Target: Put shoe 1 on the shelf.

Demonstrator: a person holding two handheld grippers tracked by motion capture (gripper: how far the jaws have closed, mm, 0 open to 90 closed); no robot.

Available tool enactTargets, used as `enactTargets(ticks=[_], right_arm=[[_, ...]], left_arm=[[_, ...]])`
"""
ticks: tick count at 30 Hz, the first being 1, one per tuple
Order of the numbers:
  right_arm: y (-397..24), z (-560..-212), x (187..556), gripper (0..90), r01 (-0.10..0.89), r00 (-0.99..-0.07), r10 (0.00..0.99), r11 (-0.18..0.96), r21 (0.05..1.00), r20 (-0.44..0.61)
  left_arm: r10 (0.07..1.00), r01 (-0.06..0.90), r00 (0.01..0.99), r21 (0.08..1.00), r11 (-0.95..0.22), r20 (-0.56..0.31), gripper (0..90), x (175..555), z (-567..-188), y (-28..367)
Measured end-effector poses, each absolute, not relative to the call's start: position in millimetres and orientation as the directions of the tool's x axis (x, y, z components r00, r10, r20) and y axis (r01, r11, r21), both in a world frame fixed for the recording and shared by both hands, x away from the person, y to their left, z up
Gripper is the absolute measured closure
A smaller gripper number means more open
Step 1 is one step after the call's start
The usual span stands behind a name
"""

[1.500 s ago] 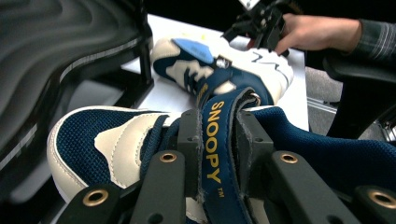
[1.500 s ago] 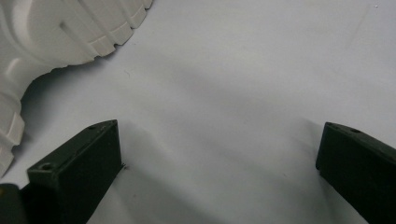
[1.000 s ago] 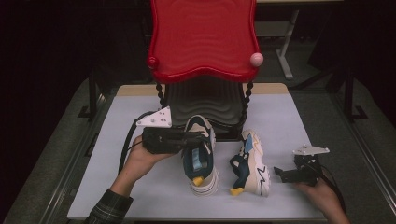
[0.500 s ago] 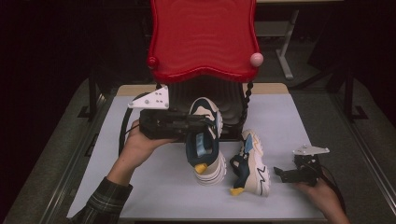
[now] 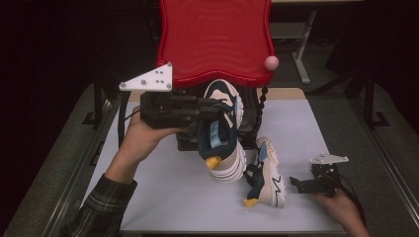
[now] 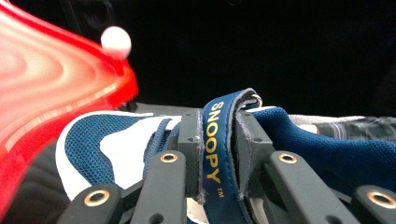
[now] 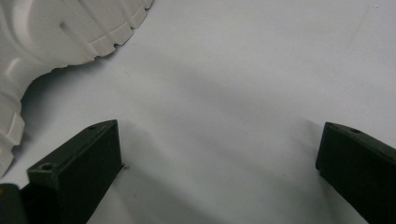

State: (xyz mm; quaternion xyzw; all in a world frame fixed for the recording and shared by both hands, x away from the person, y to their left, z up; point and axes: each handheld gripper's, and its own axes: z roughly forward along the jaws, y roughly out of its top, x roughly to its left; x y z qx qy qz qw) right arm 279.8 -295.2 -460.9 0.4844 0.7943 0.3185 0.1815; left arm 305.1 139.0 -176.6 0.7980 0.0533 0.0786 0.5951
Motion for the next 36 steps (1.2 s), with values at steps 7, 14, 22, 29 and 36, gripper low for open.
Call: enactTargets(ticks=[7, 14, 22, 29, 36], right_arm=[[-295, -461, 280, 0.0, 0.654, -0.464, 0.886, 0.327, 0.682, 0.021], [-295, -461, 280, 0.0, 0.655, -0.464, 0.886, 0.327, 0.681, 0.022], [-295, -461, 280, 0.0, 0.656, -0.465, 0.885, 0.327, 0.68, 0.022], [-295, -461, 280, 0.0, 0.656, -0.465, 0.885, 0.327, 0.68, 0.024], [-295, -461, 280, 0.0, 0.655, -0.465, 0.885, 0.326, 0.681, 0.024]], left_arm=[[0.19, -0.04, 0.977, 0.959, -0.28, 0.096, 74.7, 314, -150, 139], [0.203, -0.059, 0.972, 0.962, -0.267, 0.116, 74.8, 330, -127, 141], [0.245, -0.083, 0.957, 0.957, -0.279, 0.155, 74.8, 357, -95, 150], [0.281, -0.107, 0.939, 0.945, -0.309, 0.198, 74.7, 387, -73, 157], [0.31, -0.135, 0.918, 0.929, -0.343, 0.248, 74.7, 419, -57, 159]])
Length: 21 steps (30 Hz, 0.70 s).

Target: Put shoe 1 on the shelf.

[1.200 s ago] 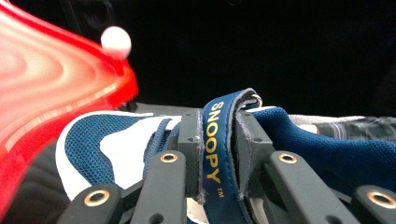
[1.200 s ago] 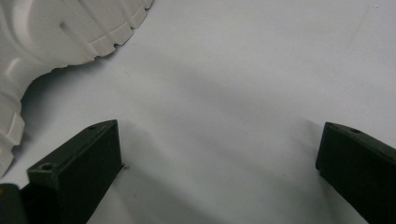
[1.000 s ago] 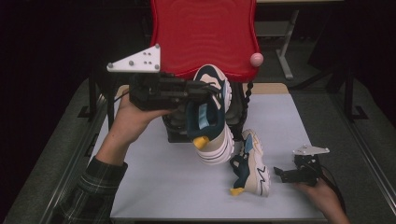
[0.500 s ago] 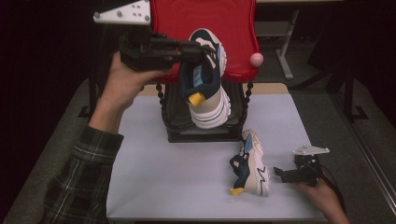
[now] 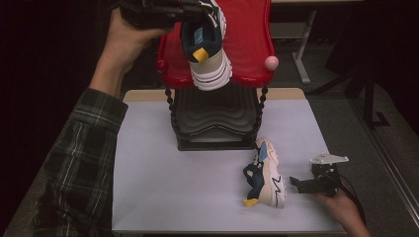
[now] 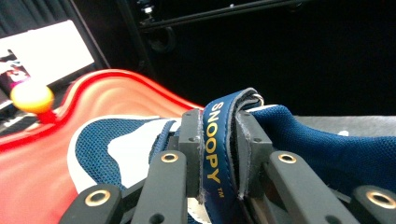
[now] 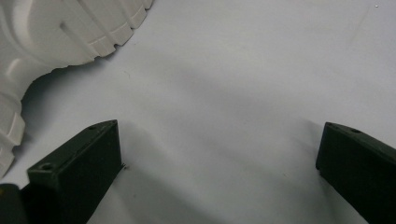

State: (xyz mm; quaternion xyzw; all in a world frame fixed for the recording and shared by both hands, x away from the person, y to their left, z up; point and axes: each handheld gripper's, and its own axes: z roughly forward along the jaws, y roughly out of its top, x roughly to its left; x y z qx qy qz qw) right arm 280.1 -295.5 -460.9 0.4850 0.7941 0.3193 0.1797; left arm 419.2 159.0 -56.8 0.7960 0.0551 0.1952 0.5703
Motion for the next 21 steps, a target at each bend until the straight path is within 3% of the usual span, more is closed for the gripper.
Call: enactTargets(ticks=[13, 21], right_arm=[[-295, -461, 280, 0.0, 0.656, -0.465, 0.885, 0.325, 0.681, 0.025], [-295, -461, 280, 0.0, 0.656, -0.464, 0.885, 0.325, 0.681, 0.025]], left_arm=[[0.358, -0.154, 0.874, 0.886, -0.437, 0.329, 74.7, 470, -49, 159], [0.341, -0.185, 0.864, 0.862, -0.472, 0.372, 74.6, 478, -52, 156]])
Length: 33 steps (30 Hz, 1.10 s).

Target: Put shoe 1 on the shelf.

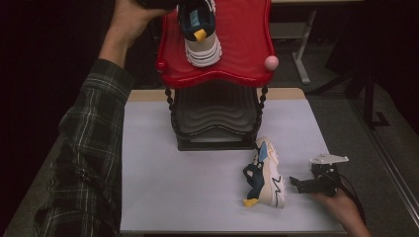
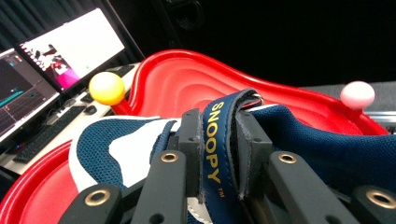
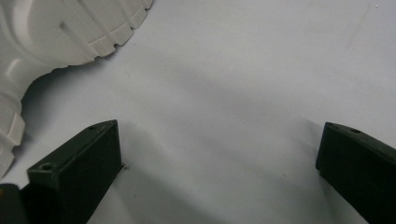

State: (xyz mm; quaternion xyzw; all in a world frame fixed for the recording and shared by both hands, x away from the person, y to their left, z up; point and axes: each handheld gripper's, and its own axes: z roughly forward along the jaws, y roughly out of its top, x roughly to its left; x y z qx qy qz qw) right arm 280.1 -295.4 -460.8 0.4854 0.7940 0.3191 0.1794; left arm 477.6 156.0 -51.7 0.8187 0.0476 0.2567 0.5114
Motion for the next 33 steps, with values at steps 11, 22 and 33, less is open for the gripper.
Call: enactTargets(ticks=[11, 22, 33], right_arm=[[-295, -461, 280, 0.0, 0.655, -0.465, 0.885, 0.326, 0.681, 0.023], [-295, -461, 280, 0.0, 0.655, -0.464, 0.885, 0.326, 0.681, 0.024], [-295, -461, 280, 0.0, 0.656, -0.464, 0.885, 0.326, 0.681, 0.024]], left_arm=[[0.378, -0.099, 0.881, 0.892, -0.44, 0.284, 47.1, 482, -59, 148], [0.364, -0.037, 0.908, 0.905, -0.425, 0.208, 22.4, 481, -62, 150], [0.299, -0.049, 0.937, 0.917, -0.396, 0.179, 36.5, 472, -65, 154]])
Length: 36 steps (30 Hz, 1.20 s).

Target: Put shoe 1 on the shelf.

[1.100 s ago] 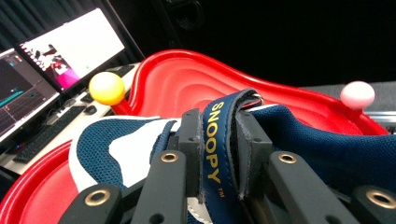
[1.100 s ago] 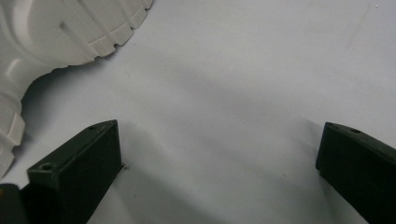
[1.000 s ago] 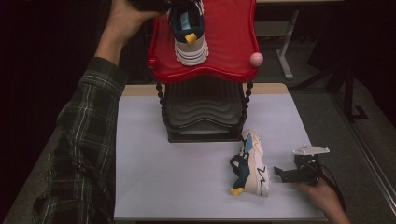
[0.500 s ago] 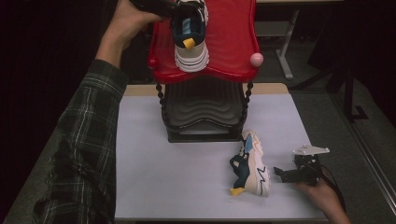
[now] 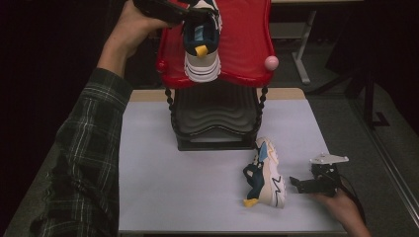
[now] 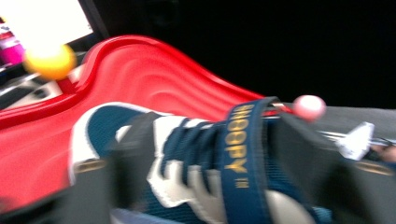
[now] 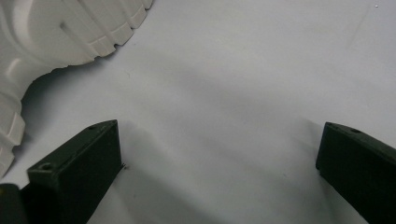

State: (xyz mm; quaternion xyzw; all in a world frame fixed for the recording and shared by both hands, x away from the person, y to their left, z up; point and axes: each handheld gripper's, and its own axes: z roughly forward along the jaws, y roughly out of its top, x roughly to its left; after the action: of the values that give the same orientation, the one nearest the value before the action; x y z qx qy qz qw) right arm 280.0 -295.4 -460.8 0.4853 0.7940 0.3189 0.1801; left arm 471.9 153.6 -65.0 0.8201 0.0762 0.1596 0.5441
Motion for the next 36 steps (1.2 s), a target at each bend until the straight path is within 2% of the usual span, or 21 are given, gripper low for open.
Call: enactTargets(ticks=[1, 2, 6, 14, 22, 33, 36], right_arm=[[-295, -461, 280, 0.0, 0.656, -0.464, 0.885, 0.326, 0.681, 0.024], [-295, -461, 280, 0.0, 0.656, -0.464, 0.885, 0.326, 0.681, 0.023], [-295, -461, 280, 0.0, 0.656, -0.464, 0.885, 0.326, 0.681, 0.024], [-295, -461, 280, 0.0, 0.655, -0.465, 0.885, 0.327, 0.681, 0.023], [-295, -461, 280, 0.0, 0.655, -0.466, 0.885, 0.328, 0.681, 0.022], [-295, -461, 280, 0.0, 0.654, -0.465, 0.885, 0.33, 0.681, 0.017], [-295, -461, 280, 0.0, 0.655, -0.463, 0.886, 0.328, 0.68, 0.018]], left_arm=[[0.299, -0.049, 0.937, 0.917, -0.396, 0.179, 41.4, 472, -65, 154], [0.304, -0.056, 0.933, 0.914, -0.402, 0.191, 40.7, 470, -64, 152], [0.313, -0.039, 0.934, 0.92, -0.391, 0.173, 29.6, 464, -64, 154], [0.342, 0.013, 0.931, 0.929, -0.37, 0.124, 13.7, 437, -68, 170], [0.38, 0.046, 0.919, 0.929, -0.367, 0.105, 13.0, 406, -76, 196], [0.446, 0.09, 0.89, 0.925, -0.368, 0.091, 13.1, 366, -117, 227], [0.47, 0.109, 0.879, 0.923, -0.369, 0.084, 13.3, 354, -139, 235]])
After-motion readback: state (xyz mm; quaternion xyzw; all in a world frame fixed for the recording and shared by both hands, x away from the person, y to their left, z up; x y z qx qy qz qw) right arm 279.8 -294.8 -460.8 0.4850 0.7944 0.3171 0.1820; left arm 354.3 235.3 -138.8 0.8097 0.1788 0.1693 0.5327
